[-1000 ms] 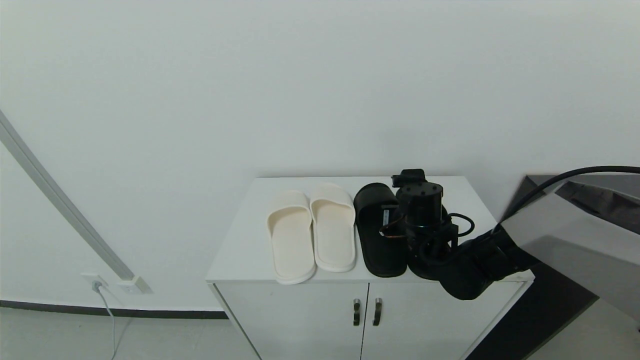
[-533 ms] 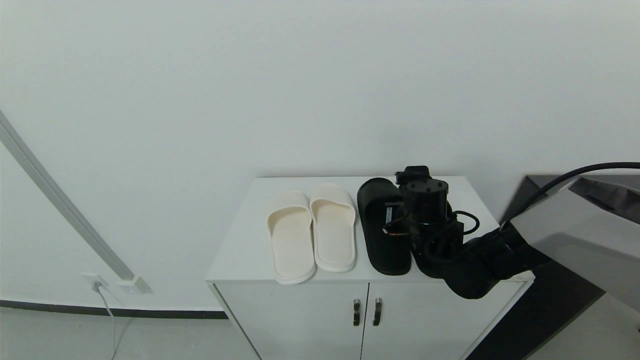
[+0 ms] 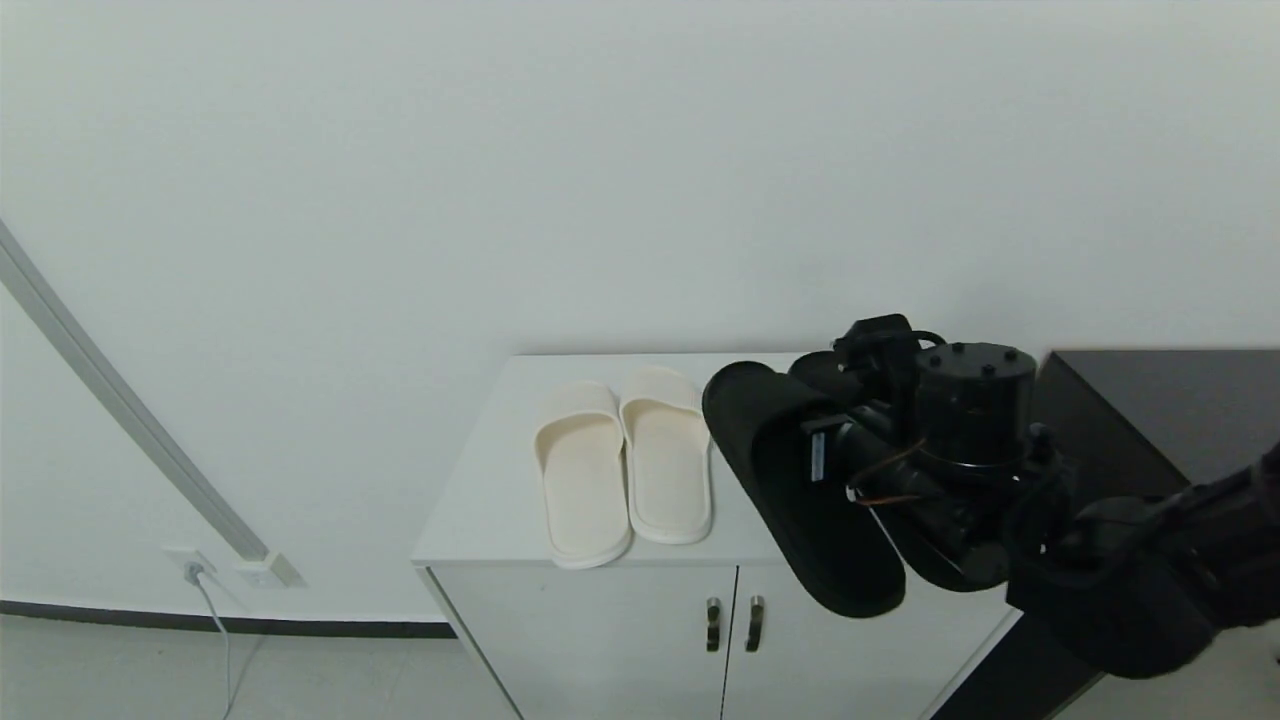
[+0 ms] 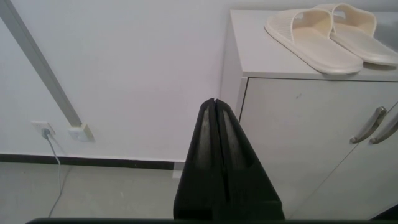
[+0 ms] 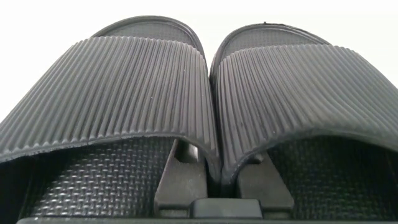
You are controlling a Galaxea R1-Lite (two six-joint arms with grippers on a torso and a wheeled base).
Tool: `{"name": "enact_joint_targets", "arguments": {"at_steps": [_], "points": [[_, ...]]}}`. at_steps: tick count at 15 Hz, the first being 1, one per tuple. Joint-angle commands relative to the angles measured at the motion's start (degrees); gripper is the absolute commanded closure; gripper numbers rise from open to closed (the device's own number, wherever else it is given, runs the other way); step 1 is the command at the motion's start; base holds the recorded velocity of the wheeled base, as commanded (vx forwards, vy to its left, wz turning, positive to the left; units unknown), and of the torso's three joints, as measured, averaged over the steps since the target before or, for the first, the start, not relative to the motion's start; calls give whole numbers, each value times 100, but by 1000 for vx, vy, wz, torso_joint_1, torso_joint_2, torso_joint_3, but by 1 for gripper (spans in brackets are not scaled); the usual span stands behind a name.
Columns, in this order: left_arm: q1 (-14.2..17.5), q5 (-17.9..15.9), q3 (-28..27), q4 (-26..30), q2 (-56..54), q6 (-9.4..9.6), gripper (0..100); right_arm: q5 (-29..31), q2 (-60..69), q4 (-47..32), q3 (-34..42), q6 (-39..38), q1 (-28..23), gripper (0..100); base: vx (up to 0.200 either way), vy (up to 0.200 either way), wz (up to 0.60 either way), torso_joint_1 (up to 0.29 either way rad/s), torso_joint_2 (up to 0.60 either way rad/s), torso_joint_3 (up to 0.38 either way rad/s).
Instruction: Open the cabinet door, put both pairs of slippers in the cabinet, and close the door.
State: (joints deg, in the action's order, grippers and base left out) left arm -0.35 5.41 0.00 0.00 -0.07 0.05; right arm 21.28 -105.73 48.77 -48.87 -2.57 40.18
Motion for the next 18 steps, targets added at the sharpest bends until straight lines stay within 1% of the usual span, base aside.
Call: {"name": "enact_joint_targets", "arguments": {"at_steps": [1, 2, 3, 4, 6, 11, 18], "points": [[0, 4, 0, 0, 7, 4, 100, -678, 949, -246, 607, -24, 271, 100, 0, 0, 0, 0, 0, 0], [0, 4, 0, 0, 7, 4, 100, -986, 1063, -316, 765, -24, 289, 100, 0, 0, 0, 0, 0, 0], [0, 4, 0, 0, 7, -5, 100, -1663, 1283, -413, 1055, -24, 324, 100, 0, 0, 0, 0, 0, 0], [0, -5, 0, 0, 7, -5, 100, -2076, 1397, -509, 1178, -24, 341, 100, 0, 0, 0, 0, 0, 0], [0, 4, 0, 0, 7, -5, 100, -2164, 1476, -650, 1240, -24, 394, 100, 0, 0, 0, 0, 0, 0], [0, -5, 0, 0, 7, -5, 100, -2225, 1555, -650, 1310, -24, 438, 100, 0, 0, 0, 0, 0, 0], [0, -5, 0, 0, 7, -14, 100, -2216, 1555, -641, 1363, -15, 429, 100, -200, 0, 0, -1, 3, 2]]}}
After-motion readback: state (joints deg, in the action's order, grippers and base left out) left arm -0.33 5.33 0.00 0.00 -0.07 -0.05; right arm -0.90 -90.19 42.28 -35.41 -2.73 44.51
